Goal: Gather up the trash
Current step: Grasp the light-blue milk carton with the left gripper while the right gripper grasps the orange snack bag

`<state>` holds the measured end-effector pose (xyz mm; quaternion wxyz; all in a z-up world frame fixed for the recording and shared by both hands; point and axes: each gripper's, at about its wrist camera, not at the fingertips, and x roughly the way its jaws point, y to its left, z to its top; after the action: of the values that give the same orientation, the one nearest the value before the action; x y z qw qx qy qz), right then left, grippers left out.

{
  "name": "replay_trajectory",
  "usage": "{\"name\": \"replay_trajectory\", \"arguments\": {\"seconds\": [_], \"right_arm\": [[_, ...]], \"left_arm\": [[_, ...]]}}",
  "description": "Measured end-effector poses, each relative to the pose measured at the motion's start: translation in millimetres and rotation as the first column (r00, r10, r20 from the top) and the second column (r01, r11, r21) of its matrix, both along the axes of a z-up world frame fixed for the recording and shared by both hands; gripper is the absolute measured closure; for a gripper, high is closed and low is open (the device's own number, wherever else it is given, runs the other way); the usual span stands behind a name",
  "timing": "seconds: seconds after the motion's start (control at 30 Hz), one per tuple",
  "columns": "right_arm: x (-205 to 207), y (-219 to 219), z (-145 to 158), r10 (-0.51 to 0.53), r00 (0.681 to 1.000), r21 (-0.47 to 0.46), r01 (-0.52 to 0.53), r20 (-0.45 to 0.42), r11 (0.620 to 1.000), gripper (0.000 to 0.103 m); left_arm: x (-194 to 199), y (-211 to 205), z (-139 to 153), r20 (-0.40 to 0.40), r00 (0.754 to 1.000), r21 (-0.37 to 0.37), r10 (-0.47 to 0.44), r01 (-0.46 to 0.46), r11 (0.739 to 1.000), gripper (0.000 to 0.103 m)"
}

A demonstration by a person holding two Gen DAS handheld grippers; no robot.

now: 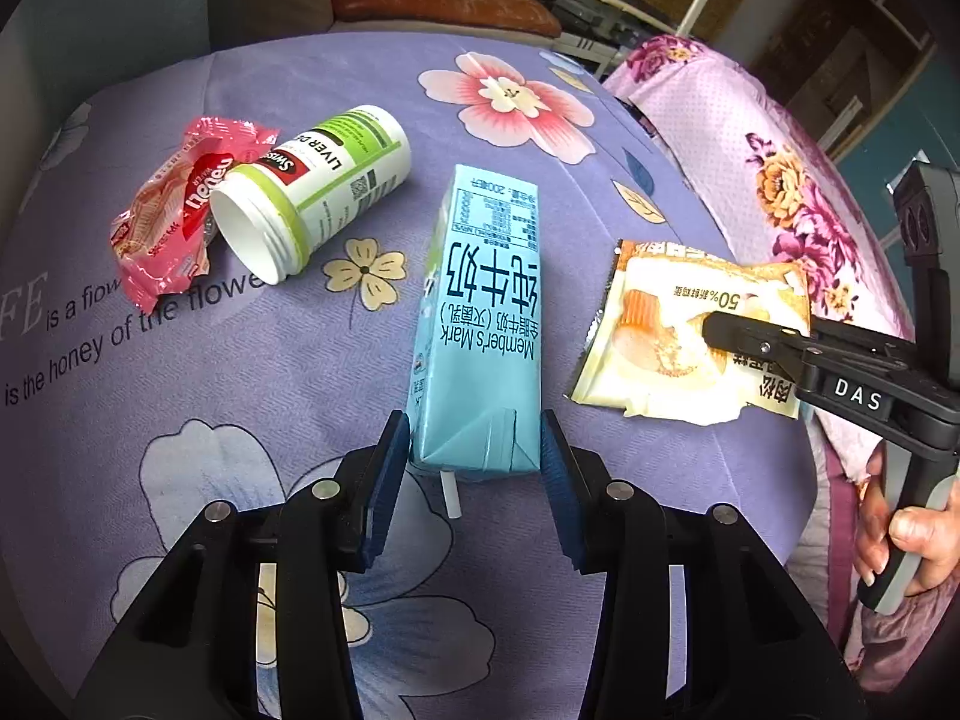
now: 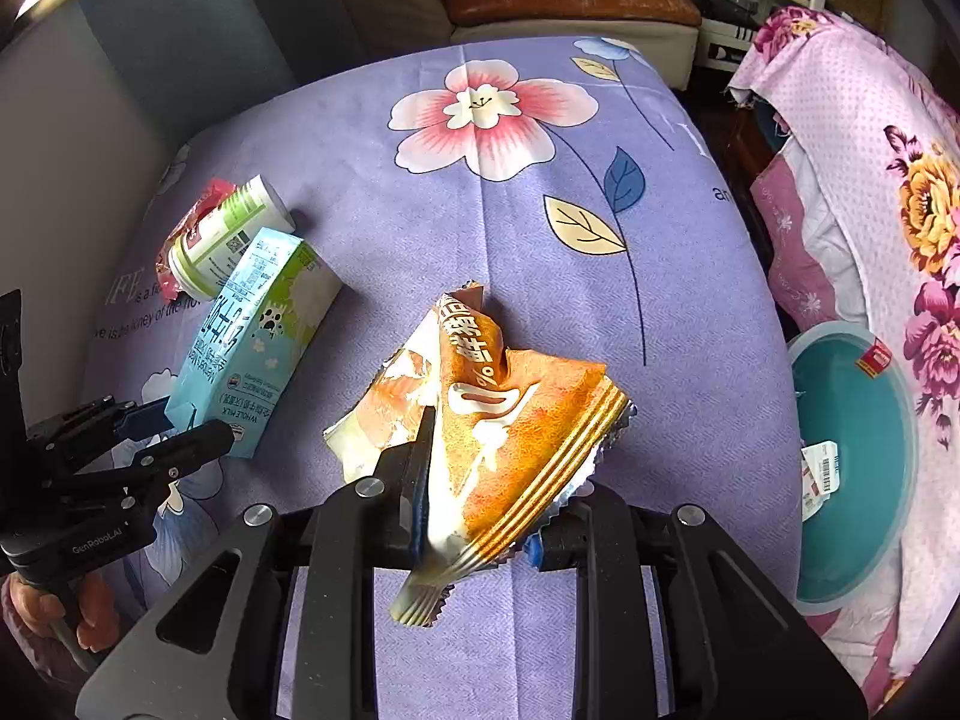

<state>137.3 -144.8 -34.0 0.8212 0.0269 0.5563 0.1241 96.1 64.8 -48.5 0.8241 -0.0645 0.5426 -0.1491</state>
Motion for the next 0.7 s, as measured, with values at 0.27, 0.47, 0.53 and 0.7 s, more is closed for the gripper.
{"name": "replay_trajectory", "arguments": {"seconds": [0.27,0.47,0.53,0.7], "right_arm": [[-3,-31,2,-0.063,0.998,-0.001,0.063,0.027,0.998,0.081],[3,-41,-3,-0.080,0.997,0.029,0.079,0.025,0.996,0.081],[4,-43,-4,-0.082,0.996,0.038,0.081,0.023,0.996,0.081],[7,-49,-5,-0.086,0.996,0.047,0.085,0.028,0.995,0.081]], "left_arm": [[6,-16,0,0.004,0.999,0.063,0.034,-0.034,0.997,0.050],[21,-21,-4,0.005,0.998,0.101,0.069,-0.070,0.992,0.035],[25,-24,-6,0.003,0.997,0.109,0.071,-0.071,0.991,0.035],[35,-35,-12,-0.003,0.998,0.130,0.068,-0.067,0.989,0.035]]}}
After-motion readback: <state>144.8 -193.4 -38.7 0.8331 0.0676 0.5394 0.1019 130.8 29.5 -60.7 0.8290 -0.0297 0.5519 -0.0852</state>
